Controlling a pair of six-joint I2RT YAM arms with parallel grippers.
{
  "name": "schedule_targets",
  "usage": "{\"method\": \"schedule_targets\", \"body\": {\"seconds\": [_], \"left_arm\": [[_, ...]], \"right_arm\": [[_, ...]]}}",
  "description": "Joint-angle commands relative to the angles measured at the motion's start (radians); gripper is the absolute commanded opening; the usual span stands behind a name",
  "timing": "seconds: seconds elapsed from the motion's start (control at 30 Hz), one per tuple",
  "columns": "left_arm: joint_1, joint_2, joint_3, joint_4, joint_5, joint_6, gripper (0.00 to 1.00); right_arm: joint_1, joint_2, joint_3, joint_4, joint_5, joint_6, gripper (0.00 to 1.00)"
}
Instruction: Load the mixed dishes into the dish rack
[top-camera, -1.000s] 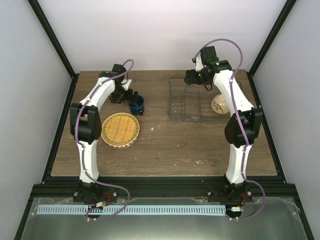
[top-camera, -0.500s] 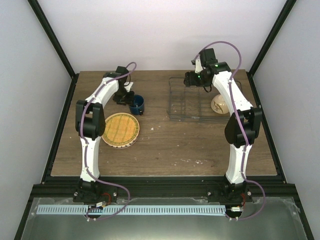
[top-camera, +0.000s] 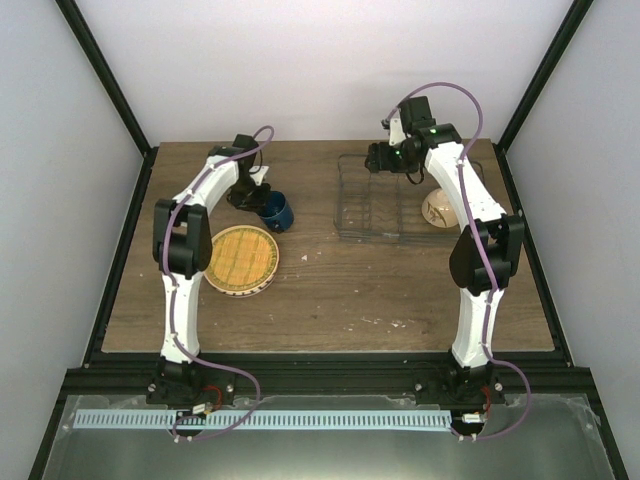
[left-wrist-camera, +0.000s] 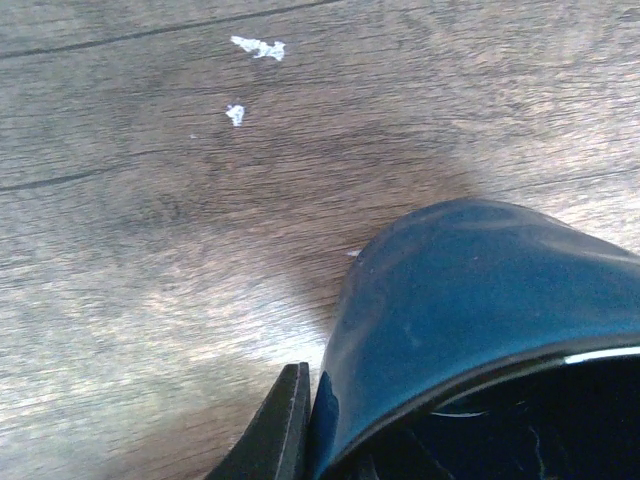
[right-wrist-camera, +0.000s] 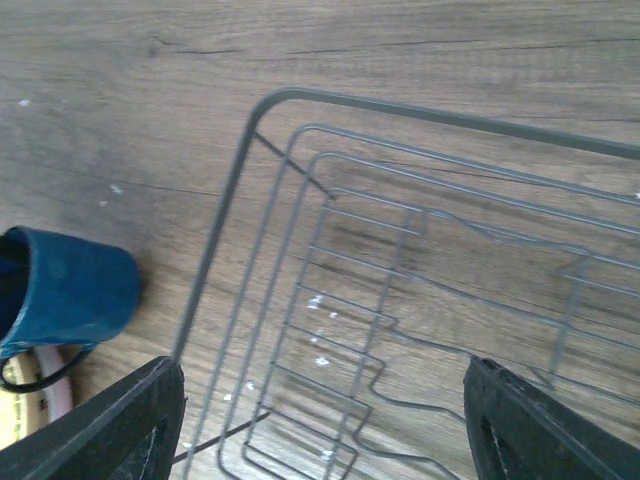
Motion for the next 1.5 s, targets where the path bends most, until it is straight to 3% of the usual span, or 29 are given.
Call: {"method": "schedule_targets", "body": {"seconds": [0.0, 0.13, 0.33, 0.47, 0.67, 0.93, 1.07, 1.47], "left_arm": [[0.026, -0.049, 0.007, 0.044, 0.125, -0.024, 0.0], [0.074, -0.136, -0.053, 0.147, 0.23, -0.073, 0.0], [0.101, -0.298, -0.122, 0.358, 0.298, -0.122, 0.0], [0.099, -0.38, -0.219, 0.548, 0.38, -0.19, 0.0], [0.049, -0.443, -0.353, 0.778, 0.49, -0.281, 0.0], [-0.038, -0.465, -0.5, 1.018, 0.588, -0.423, 0.0], [-0.049, -0.465, -0.511, 1.053, 0.587, -0.45, 0.0], [-0.048, -0.45, -0.465, 1.045, 0.573, -0.442, 0.0]], "right_arm": [[0.004, -0.058, -0.015, 0.048, -0.157, 0.02, 0.78], [0.001, -0.076, -0.067, 0.104, -0.319, 0.06, 0.77], [-0.007, -0.084, -0.176, 0.258, -0.646, 0.18, 0.64], [-0.006, -0.096, -0.302, 0.47, -0.86, 0.337, 0.58], [-0.004, -0.123, -0.472, 0.912, -1.034, 0.646, 0.58], [0.017, -0.093, -0.56, 1.381, -1.107, 0.988, 0.62], [0.023, -0.076, -0.603, 1.547, -1.114, 1.112, 0.63], [0.029, -0.063, -0.61, 1.507, -1.119, 1.089, 0.69]]}}
